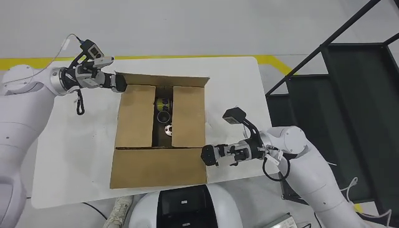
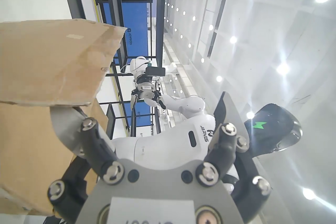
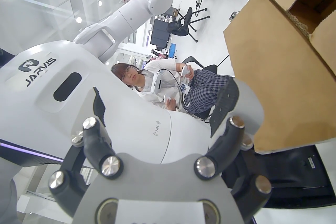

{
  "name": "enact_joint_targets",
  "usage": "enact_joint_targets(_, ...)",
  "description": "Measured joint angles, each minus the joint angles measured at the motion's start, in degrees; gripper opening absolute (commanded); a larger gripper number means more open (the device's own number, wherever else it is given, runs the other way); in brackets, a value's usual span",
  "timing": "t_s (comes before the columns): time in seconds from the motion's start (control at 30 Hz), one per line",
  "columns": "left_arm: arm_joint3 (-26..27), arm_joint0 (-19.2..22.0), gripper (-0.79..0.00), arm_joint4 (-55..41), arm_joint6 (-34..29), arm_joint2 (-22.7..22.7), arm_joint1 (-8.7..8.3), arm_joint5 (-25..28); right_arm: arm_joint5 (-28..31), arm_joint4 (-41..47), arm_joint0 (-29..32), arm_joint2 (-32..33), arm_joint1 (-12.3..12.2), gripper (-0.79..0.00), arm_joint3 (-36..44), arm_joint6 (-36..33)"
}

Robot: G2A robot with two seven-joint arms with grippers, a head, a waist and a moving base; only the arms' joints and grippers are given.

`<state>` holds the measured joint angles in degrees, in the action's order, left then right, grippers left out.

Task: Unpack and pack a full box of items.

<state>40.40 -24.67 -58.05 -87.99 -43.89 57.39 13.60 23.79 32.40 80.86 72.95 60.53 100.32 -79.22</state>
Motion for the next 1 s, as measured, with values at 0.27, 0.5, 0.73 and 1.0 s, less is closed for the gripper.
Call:
enact_joint_targets(0.27, -10.6, 6.7, 0.0, -0.7, 0.7, 3.8, 5.91, -2.6, 0.5, -0.1, 0.6, 0.7, -0.3, 0.0, 0.2, 1.2)
enact_joint_targets(0.5, -11.1, 7.0, 0.0, -0.5, 0.6, 4.0, 6.13, -2.6, -0.2, 0.4, 0.3, 0.8, -0.5, 0.0, -0.3, 1.3)
enact_joint_targets(0.73, -11.1, 7.0, 0.0, -0.5, 0.6, 4.0, 6.14, -2.6, -0.2, 0.4, 0.3, 0.8, -0.5, 0.0, -0.3, 1.3)
enact_joint_targets(1.0, -8.4, 3.9, 0.0, -0.1, 10.2, 3.0, 6.47, -1.6, -0.2, 0.4, 0.3, 0.8, -0.5, 0.0, -0.3, 1.3)
